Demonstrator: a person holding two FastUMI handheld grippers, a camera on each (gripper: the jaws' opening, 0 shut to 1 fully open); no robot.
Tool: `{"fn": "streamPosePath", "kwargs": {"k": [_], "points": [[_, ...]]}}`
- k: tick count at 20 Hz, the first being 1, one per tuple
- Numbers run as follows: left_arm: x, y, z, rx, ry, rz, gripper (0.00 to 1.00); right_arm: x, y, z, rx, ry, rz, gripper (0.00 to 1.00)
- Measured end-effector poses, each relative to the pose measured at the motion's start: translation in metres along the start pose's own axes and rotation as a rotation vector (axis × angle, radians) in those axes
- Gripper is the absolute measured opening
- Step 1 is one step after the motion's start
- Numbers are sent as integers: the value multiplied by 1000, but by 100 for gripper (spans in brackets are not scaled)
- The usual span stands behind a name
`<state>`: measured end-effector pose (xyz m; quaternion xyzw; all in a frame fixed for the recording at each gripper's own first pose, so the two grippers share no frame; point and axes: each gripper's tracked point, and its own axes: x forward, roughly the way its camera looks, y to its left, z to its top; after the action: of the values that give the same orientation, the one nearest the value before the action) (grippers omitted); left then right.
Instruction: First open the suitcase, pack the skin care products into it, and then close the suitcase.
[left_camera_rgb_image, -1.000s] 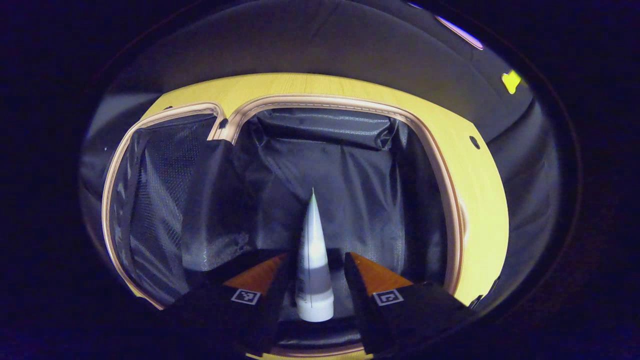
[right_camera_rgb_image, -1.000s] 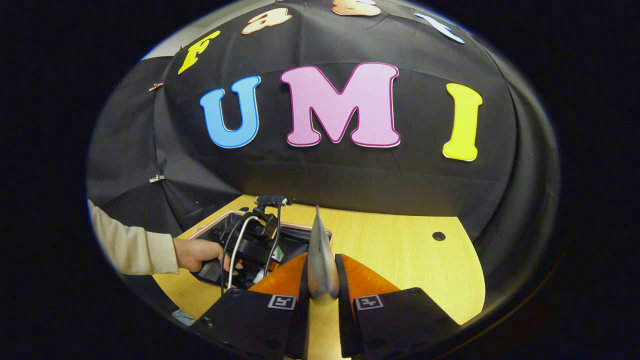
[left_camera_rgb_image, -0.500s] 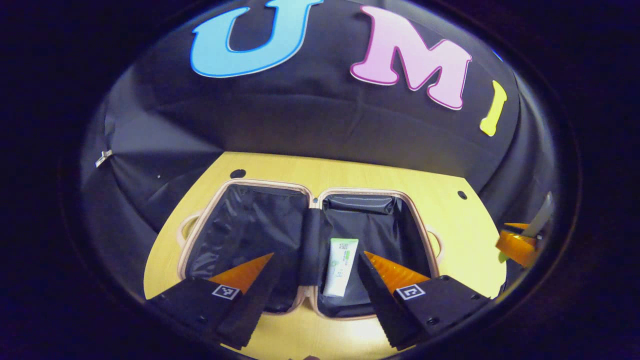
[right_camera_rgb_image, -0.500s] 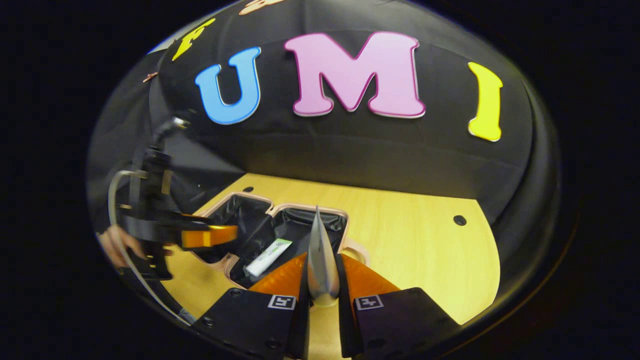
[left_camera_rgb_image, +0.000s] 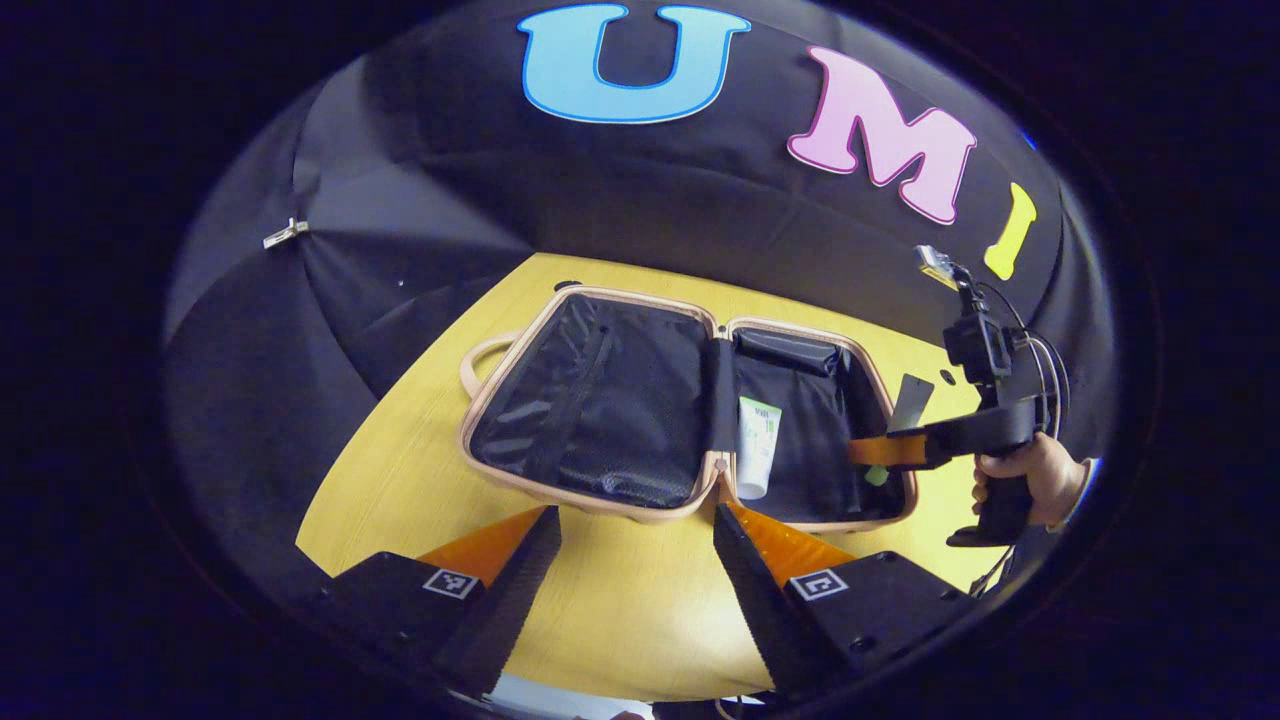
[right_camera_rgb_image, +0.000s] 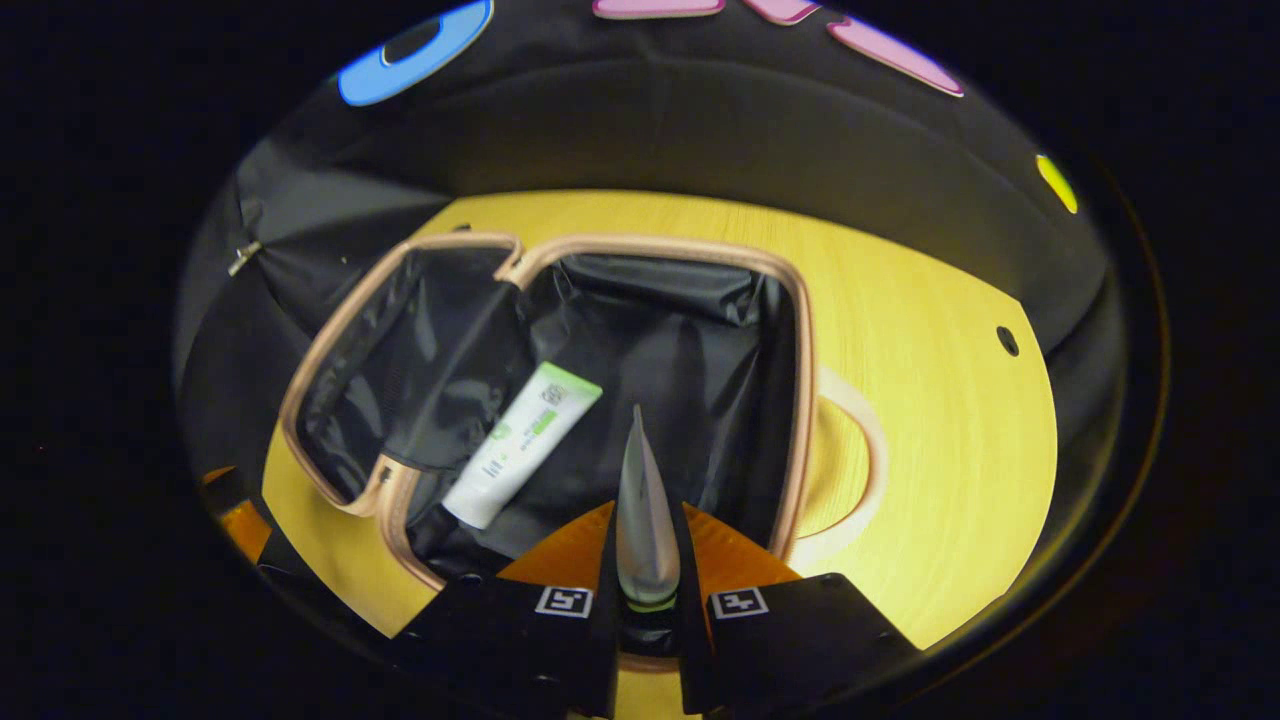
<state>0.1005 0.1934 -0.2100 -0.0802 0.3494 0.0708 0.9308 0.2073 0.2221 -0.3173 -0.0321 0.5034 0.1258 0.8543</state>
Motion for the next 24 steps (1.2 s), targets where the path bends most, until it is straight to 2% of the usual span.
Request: {"fn": "streamPosePath", "kwargs": {"k": [2,3,5,8,9,10,12,13,14,15,19,20,21,22,24], "points": [[-4,8,-8,-1,3,5,97,16,2,-2,49,45,-12,35],[-8,11,-12,-5,7,1,97,19,3,-4,77,59,-15,28],[-9,18,-21,-3,24,9,96,29,2,-4,114,86,-22,29],[-6,41,-36,52,55,71,97,30,4,-1,155,89,-10,32],[-7,48,-39,56,59,80,97,27,2,6,155,67,-6,46],[-7,53,-42,45,67,80,96,23,2,9,153,50,1,41],[-4,62,-44,2,66,80,97,3,4,15,163,12,29,66],[0,69,-43,-20,61,86,97,-10,1,21,152,-24,37,85],[3,78,-40,-36,53,93,93,-25,-3,25,132,-67,35,89],[7,89,-34,-49,41,106,97,-39,-10,28,110,-109,31,94],[32,128,11,-61,-16,125,96,-103,-30,31,80,-252,24,99],[40,138,25,-66,-28,124,97,-117,-38,28,91,-276,11,98],[48,148,41,-79,-43,121,93,-132,-45,22,117,-292,6,98],[58,157,56,-99,-56,117,97,-147,-48,17,152,-311,11,98],[80,177,84,-152,-70,111,96,-172,-63,4,208,-347,3,98]]}}
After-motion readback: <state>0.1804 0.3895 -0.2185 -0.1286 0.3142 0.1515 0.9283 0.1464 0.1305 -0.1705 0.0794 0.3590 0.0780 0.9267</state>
